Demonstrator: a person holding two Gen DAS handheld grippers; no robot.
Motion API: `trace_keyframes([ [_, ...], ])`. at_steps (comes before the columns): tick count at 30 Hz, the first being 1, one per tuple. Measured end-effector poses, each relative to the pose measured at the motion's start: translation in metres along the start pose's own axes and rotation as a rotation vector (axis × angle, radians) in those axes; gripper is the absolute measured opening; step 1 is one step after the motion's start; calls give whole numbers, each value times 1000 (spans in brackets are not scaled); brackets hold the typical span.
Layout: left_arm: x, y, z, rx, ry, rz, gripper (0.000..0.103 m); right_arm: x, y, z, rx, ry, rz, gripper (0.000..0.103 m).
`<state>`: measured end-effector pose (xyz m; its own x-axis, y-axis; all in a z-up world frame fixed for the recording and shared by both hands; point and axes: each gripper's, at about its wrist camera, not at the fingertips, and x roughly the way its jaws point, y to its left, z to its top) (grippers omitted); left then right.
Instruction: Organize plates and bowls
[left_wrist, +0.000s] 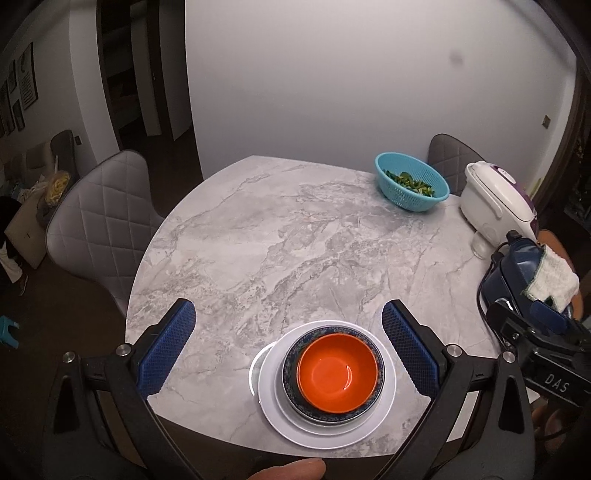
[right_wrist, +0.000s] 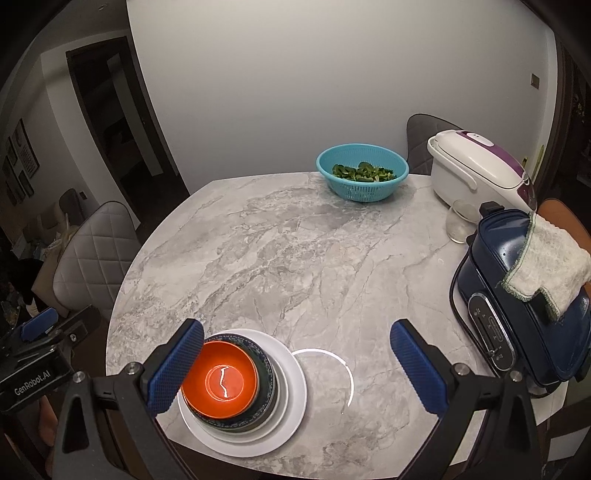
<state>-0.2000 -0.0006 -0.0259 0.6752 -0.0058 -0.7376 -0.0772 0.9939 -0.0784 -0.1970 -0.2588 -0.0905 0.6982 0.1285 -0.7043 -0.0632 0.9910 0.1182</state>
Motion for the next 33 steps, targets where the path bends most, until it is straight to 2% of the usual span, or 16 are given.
trace_keyframes([
  [2,-6,-3,2,33,-14,26,103,-2,5,0,1,-2,-10,103],
  [6,-4,-10,-2,99,57,31,102,-6,14,-3,-2,-18,-27,103],
  [10,-6,-15,-5,159,66,53,102,-7,19,-5,-1,-27,-41,103],
  [14,-1,-13,-3,151,91,11,102,-5,20,-5,9,-18,-50,103],
  [26,22,-7,3,102,191,5,102,6,25,-4,-16,45,-87,103],
  [33,29,-5,3,92,206,5,102,11,25,-3,-27,62,-103,103],
])
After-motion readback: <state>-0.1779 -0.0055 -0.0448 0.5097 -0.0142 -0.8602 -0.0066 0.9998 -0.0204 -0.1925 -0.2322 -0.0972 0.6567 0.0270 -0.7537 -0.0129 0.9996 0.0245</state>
